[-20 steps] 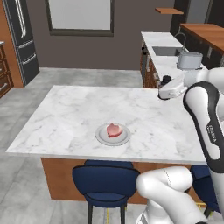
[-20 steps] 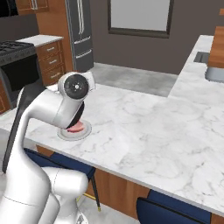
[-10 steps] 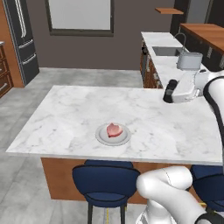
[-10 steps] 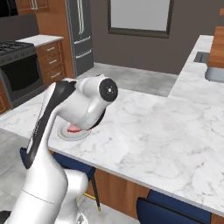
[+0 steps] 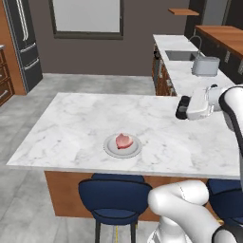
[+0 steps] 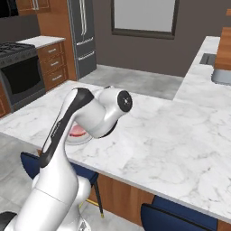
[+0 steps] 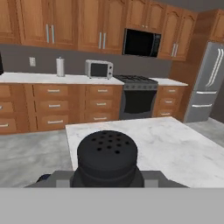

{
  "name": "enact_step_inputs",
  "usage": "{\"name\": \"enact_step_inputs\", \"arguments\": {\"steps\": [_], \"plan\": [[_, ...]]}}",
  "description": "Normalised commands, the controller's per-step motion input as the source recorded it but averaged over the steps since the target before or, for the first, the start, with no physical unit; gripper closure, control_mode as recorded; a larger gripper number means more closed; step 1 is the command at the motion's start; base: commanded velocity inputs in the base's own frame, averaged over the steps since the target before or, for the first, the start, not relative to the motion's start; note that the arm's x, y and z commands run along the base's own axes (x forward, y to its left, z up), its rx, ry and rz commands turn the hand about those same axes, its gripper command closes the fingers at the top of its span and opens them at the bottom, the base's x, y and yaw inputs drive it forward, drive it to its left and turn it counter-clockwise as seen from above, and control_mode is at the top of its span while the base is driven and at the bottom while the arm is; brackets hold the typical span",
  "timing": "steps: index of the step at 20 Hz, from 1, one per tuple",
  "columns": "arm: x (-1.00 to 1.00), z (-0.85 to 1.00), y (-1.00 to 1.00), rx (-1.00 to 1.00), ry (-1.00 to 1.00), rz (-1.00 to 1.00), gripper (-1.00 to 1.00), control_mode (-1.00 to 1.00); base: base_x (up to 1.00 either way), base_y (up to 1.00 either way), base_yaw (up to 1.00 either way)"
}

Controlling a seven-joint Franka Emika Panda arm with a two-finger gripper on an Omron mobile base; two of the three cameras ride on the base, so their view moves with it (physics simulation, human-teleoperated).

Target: Retrieve the shaker from the cabinet and place it next the steak on a plate on the dining table.

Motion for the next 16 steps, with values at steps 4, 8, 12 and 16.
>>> {"name": "enact_step_inputs", "arguments": {"steps": [4, 8, 12, 16], "plan": [[0.3, -0.46, 0.0, 0.0, 0.0, 0.0, 1.0, -1.0, 0.0, 0.0, 0.0], [0.28, -0.49, 0.0, 0.0, 0.0, 0.0, 1.0, -1.0, 0.0, 0.0, 0.0], [0.17, -0.34, 0.0, 0.0, 0.0, 0.0, 1.0, -1.0, 0.0, 0.0, 0.0], [0.04, -0.25, 0.0, 0.0, 0.01, 0.0, 1.0, -1.0, 0.0, 0.0, 0.0]]}}
